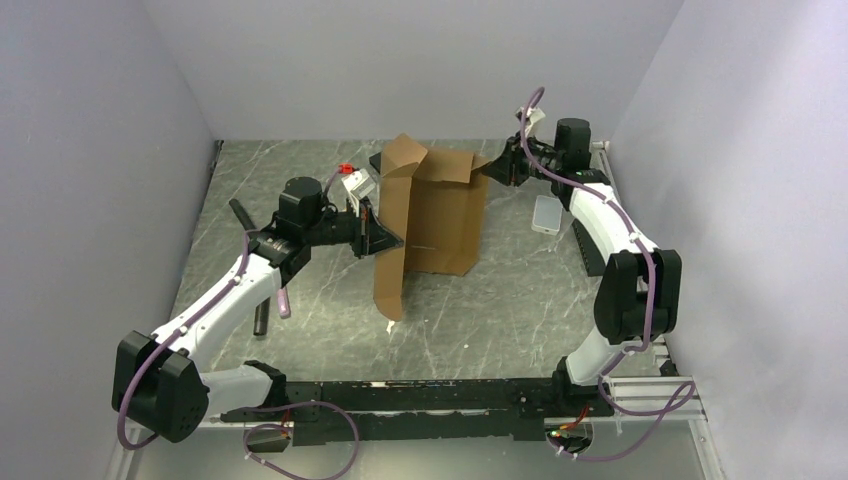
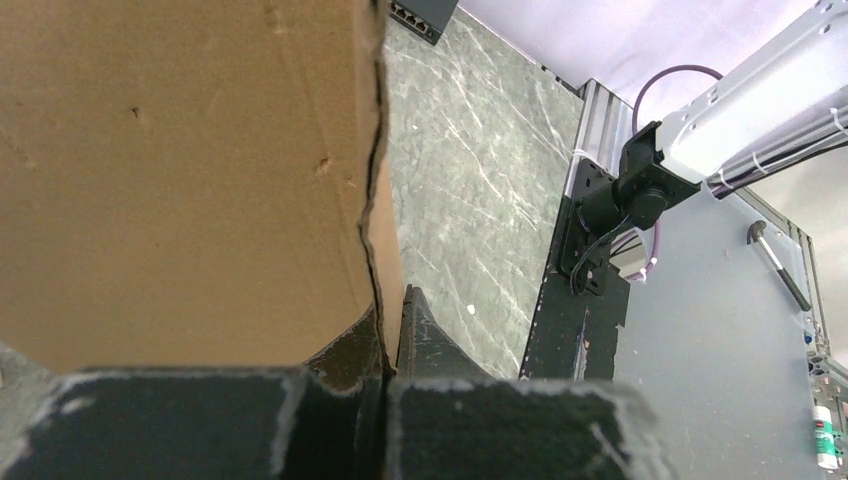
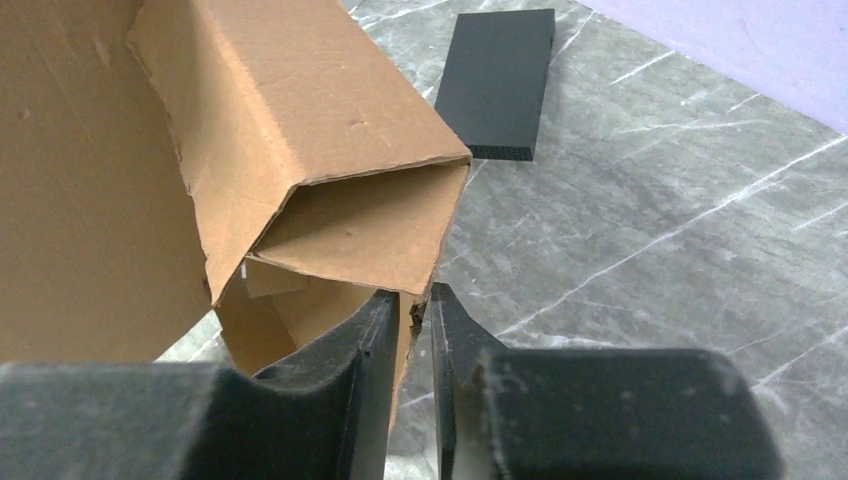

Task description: Fold the paper box

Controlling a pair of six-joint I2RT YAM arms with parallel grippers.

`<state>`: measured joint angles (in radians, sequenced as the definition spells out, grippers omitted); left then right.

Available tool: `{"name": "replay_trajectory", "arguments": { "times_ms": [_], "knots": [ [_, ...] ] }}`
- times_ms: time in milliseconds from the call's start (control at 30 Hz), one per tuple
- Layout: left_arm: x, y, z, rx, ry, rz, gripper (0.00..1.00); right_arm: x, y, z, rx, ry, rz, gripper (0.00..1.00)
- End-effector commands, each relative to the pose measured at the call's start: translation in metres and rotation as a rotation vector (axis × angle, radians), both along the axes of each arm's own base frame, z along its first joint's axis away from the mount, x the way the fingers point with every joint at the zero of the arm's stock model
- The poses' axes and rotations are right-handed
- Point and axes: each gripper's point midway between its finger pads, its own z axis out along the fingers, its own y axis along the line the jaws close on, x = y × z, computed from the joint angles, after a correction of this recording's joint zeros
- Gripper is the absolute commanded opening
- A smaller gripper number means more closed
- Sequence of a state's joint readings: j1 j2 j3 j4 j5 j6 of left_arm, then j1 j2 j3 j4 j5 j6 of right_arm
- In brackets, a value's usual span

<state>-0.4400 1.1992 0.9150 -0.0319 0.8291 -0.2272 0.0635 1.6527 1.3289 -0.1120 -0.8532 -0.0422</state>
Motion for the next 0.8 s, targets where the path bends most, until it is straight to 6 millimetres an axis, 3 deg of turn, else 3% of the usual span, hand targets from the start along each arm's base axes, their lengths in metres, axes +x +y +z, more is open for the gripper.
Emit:
{"name": "replay_trajectory", "arguments": {
  "times_ms": [0,233,567,767],
  "knots": [
    [-0.001,-0.002,0.028,-0.04,-0.101,-0.039,0.0,0.012,0.008,0.031,-0.021,-0.098,-0.054,0.19],
    [-0.002,-0.004,0.03,-0.051,-0.109,-0.053,0.0,0.018,0.008,0.032,-0.008,-0.049,-0.18,0.0],
    [-0.004,-0.003,0.027,-0.048,-0.107,-0.056,0.0,0.006,0.023,0.037,0.176,0.09,-0.176,0.0],
    [-0.001,-0.006,0.028,-0.057,-0.101,-0.064,0.0,0.004,0.026,0.037,0.212,0.117,-0.173,0.21]
  ]
}}
